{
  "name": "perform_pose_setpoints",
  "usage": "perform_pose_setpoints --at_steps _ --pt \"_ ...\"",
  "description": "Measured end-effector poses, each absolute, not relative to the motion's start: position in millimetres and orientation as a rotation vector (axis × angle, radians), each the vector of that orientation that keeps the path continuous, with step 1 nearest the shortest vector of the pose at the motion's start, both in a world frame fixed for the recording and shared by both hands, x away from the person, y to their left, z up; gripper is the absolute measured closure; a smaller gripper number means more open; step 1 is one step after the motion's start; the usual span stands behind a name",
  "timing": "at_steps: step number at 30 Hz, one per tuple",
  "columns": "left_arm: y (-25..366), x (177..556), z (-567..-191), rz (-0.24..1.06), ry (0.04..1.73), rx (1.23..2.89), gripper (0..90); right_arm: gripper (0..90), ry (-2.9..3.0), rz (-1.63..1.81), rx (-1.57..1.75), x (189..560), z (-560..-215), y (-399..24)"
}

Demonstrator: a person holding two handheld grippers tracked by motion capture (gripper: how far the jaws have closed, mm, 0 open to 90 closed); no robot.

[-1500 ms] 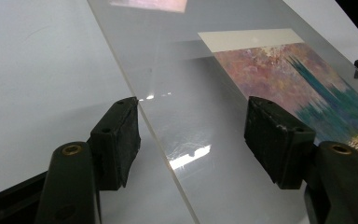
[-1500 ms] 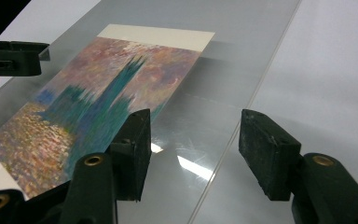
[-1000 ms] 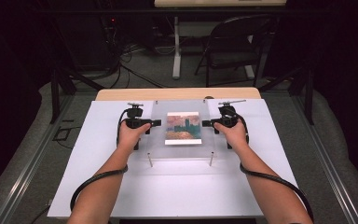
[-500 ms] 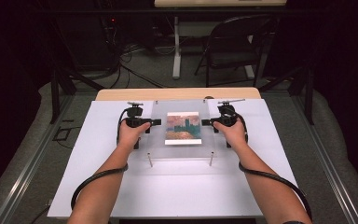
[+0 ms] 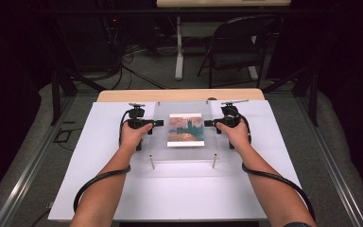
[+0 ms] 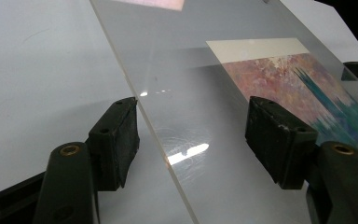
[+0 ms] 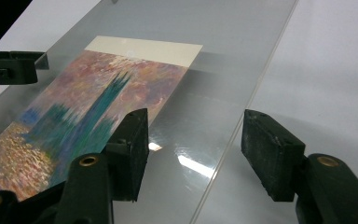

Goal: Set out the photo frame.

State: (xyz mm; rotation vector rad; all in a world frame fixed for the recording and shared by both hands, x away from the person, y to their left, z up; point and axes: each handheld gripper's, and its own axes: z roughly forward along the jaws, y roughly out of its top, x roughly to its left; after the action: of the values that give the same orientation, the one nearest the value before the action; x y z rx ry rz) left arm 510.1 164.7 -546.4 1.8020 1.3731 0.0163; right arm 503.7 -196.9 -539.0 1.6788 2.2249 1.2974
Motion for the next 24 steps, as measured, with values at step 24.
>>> perform_pose_setpoints --at_steps 24 --pt "162.2 508.0 -549.8 -0.048 1.392 1.763 31.5 36.4 2.203 1.388 1.799 507.0 -547.1 -195.6"
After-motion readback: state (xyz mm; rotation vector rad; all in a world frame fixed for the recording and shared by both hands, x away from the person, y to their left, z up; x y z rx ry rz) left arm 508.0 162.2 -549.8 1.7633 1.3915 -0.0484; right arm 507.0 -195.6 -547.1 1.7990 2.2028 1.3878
